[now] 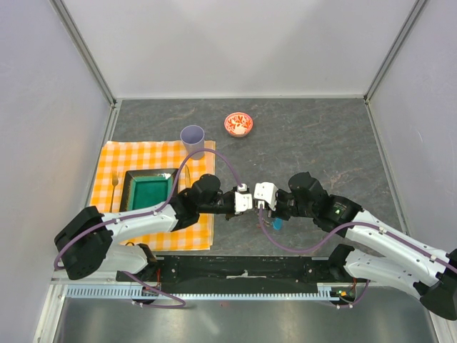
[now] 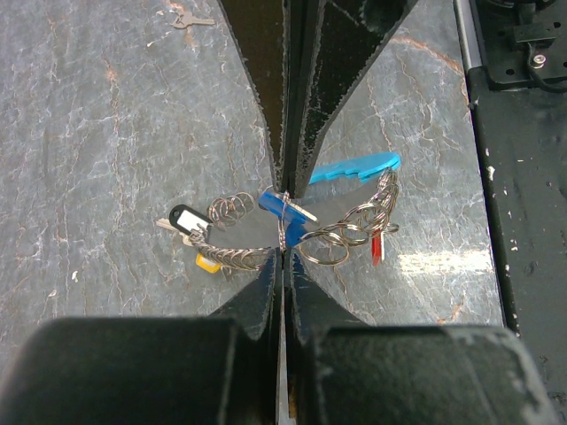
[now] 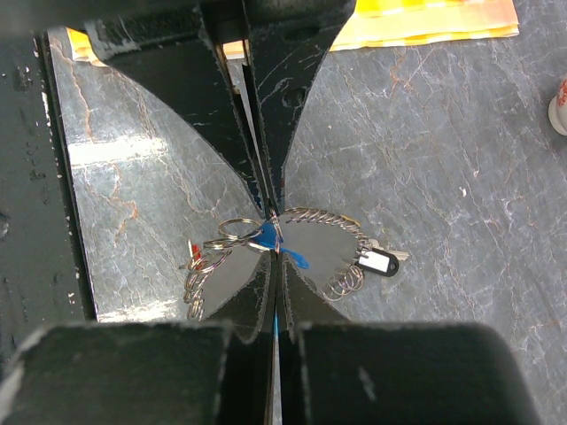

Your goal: Put the keys on the keyring

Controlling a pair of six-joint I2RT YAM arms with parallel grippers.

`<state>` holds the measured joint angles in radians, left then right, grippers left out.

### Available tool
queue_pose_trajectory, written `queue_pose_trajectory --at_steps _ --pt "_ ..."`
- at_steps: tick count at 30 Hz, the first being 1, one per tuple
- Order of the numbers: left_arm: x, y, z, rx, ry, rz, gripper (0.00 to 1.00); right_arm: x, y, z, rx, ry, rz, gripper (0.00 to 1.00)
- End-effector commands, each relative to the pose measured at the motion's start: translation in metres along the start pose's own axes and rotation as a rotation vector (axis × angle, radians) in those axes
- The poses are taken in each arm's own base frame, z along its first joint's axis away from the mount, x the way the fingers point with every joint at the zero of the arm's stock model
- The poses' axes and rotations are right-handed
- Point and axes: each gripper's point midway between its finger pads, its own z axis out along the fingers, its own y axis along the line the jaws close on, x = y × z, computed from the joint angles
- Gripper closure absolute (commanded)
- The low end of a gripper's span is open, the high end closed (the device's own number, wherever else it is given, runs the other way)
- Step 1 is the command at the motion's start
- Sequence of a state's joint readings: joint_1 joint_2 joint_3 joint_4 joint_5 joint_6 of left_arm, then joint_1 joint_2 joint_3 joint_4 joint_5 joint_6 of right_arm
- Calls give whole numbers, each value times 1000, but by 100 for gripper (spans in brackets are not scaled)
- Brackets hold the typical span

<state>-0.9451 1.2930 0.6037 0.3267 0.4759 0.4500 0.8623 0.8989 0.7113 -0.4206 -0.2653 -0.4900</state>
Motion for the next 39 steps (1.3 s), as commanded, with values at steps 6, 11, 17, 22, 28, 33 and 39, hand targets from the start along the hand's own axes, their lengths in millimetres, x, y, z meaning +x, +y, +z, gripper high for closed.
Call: queue_pose_trajectory --at_steps 6,11,17,22,28,33,39 --pt "-29 5 -2 -1 -84 92 98 -7 0 1 0 -27 -2 100" --pt "-29 4 -2 2 -82 92 98 -6 0 2 0 -24 -1 100" --pt "-30 4 -2 5 -85 93 98 -5 0 2 -4 -24 0 100" --pt "-31 2 -2 11 -90 94 98 -6 0 3 -5 -25 0 100" --pt "-33 1 -3 18 -96 99 98 -6 2 4 -18 -26 -1 100" --pt "-34 0 -3 22 -99 106 98 -7 5 5 -32 -29 1 100" --pt "-37 -2 -3 29 -108 114 98 -7 7 6 -47 -30 1 100"
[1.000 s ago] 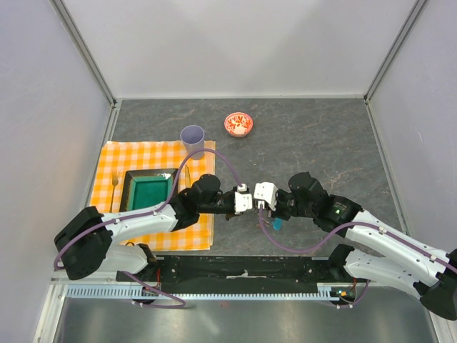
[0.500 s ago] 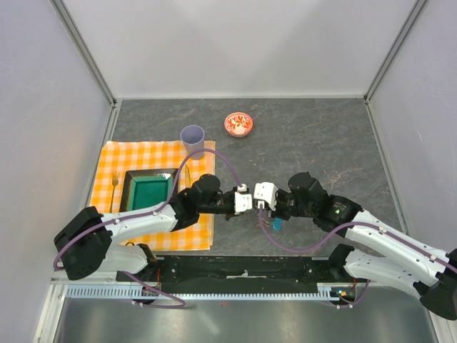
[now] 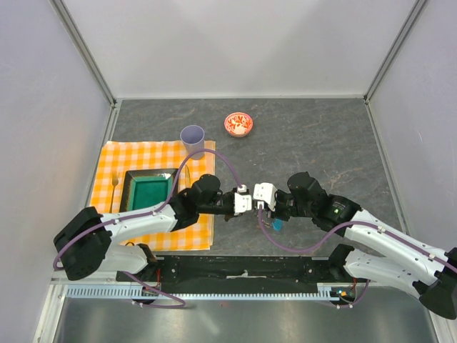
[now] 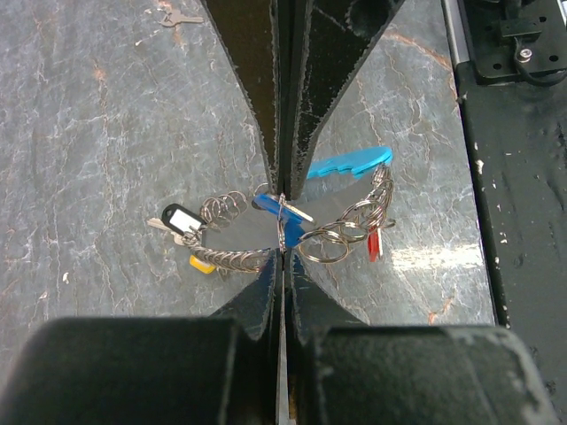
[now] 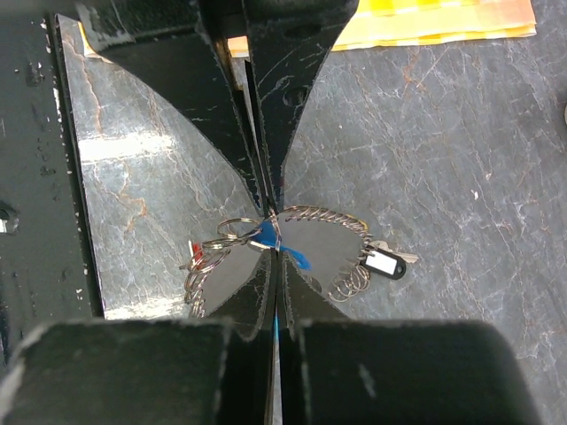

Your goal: Put the keys on the keyring

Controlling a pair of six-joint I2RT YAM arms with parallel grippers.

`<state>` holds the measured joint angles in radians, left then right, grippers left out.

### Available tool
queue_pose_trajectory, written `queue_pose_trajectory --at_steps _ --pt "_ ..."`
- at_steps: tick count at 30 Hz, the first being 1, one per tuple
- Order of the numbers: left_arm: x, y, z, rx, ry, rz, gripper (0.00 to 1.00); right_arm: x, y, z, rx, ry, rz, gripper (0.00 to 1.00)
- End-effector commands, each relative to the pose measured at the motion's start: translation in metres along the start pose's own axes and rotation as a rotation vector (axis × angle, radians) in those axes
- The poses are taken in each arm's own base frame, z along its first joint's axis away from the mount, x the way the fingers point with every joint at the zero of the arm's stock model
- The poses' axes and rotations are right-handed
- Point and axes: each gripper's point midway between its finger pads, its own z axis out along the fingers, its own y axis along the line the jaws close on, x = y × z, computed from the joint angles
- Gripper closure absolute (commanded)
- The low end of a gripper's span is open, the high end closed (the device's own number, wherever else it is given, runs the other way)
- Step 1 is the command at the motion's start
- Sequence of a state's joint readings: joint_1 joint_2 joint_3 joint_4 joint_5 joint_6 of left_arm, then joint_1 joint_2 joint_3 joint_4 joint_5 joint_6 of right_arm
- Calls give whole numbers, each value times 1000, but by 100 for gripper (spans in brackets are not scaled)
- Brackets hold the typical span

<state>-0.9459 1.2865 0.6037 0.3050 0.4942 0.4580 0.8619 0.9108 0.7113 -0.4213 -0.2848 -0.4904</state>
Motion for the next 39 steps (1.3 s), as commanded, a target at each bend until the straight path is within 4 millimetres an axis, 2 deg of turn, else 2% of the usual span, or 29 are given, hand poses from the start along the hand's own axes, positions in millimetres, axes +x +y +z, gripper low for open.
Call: queue_pose_trajectory --at_steps 1,26,39 --pt "-39 3 -2 6 -112 115 98 -9 4 4 -29 -34 -2 100" --pt "-53 -5 -1 10 -143 169 98 -8 8 7 -58 -32 11 100" --pt "-54 -14 1 23 -118 226 98 -10 7 7 -53 -33 10 100"
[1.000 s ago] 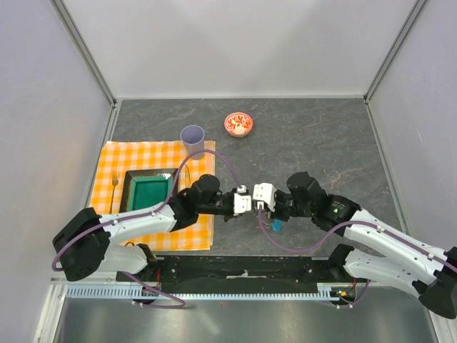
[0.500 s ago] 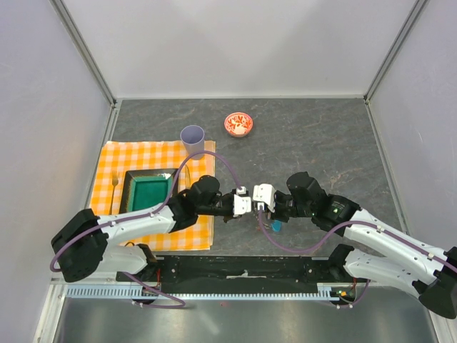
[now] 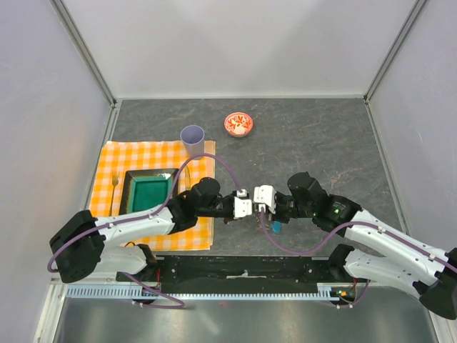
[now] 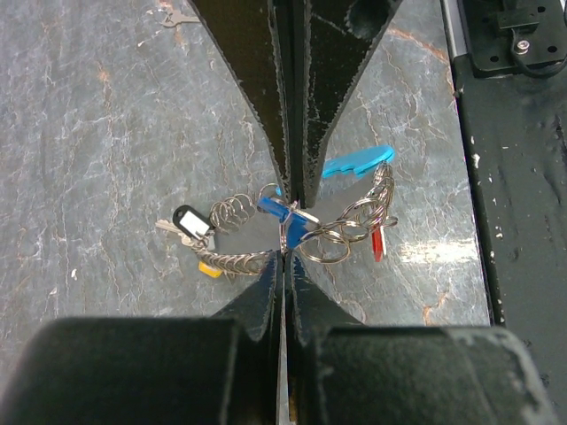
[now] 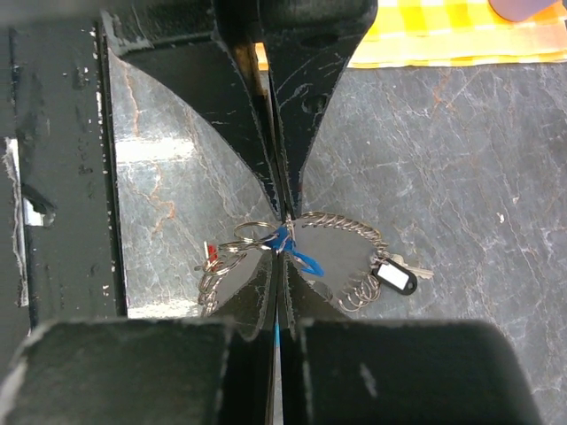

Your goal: Put the keys on the keyring

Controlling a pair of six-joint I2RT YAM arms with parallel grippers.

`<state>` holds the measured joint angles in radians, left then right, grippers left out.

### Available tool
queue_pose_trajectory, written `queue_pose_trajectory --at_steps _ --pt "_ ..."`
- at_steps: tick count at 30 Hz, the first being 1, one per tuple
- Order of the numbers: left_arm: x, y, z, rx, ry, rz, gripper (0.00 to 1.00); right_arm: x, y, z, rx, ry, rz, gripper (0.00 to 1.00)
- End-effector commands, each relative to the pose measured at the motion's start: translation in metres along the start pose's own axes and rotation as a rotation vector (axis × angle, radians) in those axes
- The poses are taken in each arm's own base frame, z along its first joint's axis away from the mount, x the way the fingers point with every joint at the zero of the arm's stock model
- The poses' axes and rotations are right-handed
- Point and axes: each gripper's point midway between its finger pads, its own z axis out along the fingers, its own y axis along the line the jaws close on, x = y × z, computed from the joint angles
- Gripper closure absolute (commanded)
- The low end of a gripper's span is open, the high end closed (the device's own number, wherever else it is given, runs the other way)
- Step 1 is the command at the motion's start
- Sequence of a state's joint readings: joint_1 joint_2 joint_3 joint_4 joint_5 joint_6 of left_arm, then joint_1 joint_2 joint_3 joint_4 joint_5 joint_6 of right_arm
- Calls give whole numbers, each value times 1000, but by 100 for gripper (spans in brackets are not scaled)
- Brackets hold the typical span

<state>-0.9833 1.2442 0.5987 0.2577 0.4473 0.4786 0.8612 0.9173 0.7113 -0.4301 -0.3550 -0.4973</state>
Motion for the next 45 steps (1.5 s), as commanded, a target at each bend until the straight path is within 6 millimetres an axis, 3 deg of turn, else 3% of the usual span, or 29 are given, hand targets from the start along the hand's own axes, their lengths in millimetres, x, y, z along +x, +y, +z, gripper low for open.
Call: queue_pose_trajectory --at_steps 1,12,33,45 --pt "-52 -5 5 19 -135 203 98 -8 -6 4 15 -15 11 100" --pt "-58 -7 6 6 -133 242 98 -8 -8 3 22 -3 12 100" --pt "-36 20 2 -161 -61 252 98 -2 -21 -18 126 58 13 100" --pt "-39 27 2 -206 -96 238 98 -21 -32 -39 201 4 -22 100"
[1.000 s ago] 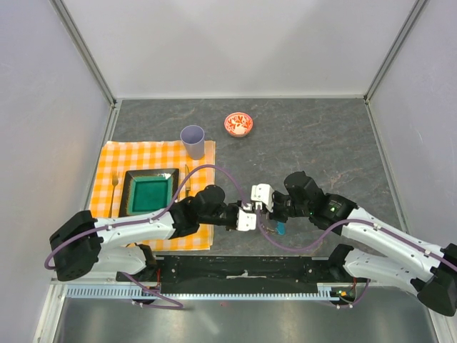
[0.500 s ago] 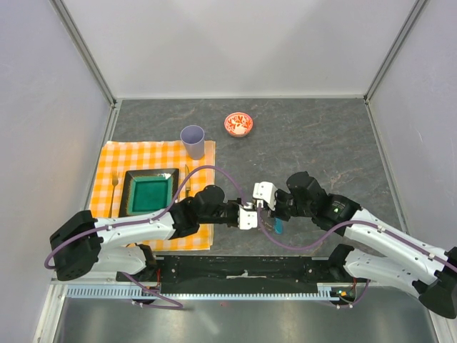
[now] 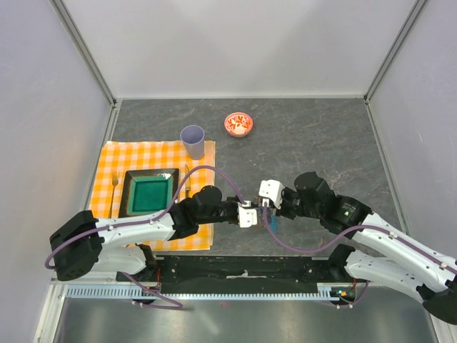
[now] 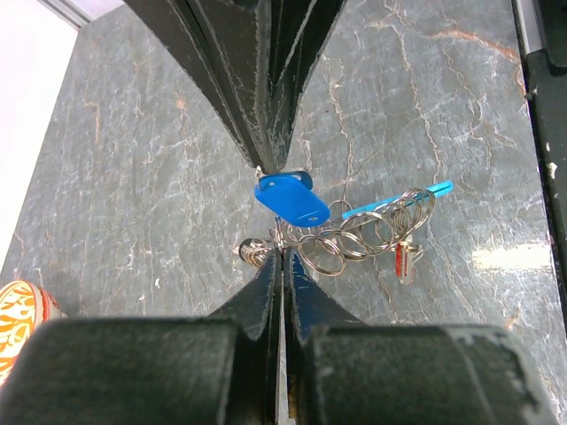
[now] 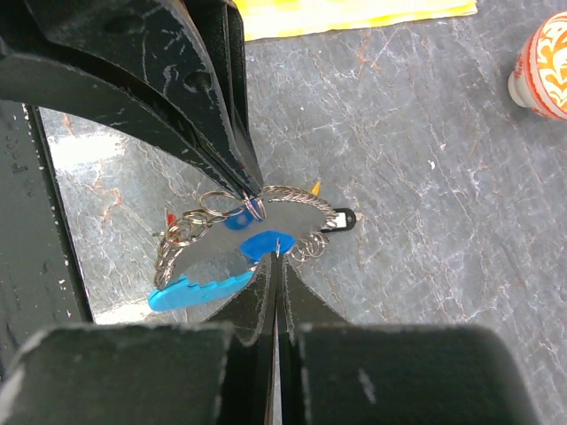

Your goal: Put the keys on the keyring

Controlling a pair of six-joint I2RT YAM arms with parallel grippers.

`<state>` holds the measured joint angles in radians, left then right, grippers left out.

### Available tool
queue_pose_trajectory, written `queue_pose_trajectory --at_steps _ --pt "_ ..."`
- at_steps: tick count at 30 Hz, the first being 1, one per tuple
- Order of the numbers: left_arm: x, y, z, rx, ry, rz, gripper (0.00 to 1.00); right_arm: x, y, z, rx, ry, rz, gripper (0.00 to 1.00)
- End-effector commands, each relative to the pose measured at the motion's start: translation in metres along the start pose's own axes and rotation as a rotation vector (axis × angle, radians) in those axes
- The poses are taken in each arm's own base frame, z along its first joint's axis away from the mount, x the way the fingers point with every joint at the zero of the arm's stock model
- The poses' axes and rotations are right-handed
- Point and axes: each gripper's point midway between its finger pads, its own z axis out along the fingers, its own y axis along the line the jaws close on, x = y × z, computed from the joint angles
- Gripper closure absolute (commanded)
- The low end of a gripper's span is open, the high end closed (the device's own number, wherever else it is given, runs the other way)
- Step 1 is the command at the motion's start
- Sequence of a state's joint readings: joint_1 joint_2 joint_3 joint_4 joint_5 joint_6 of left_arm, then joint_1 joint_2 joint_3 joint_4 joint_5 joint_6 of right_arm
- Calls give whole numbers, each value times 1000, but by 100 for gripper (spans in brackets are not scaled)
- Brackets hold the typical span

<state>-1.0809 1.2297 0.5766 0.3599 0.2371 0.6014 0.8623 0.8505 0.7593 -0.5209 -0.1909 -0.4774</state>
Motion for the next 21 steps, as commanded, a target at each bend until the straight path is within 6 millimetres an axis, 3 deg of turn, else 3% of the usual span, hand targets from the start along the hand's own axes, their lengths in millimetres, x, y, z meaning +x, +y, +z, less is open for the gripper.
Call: queue_pose_trajectory --at_steps 1,8,21 --pt "-21 18 0 -73 -93 46 98 -22 -11 -12 43 -59 -31 100" --pt "-27 17 2 -64 -124 40 98 -33 -2 -12 -13 -103 -36 100" --pt "-32 10 7 -15 -146 40 98 -29 -3 -13 -1 -104 -60 100"
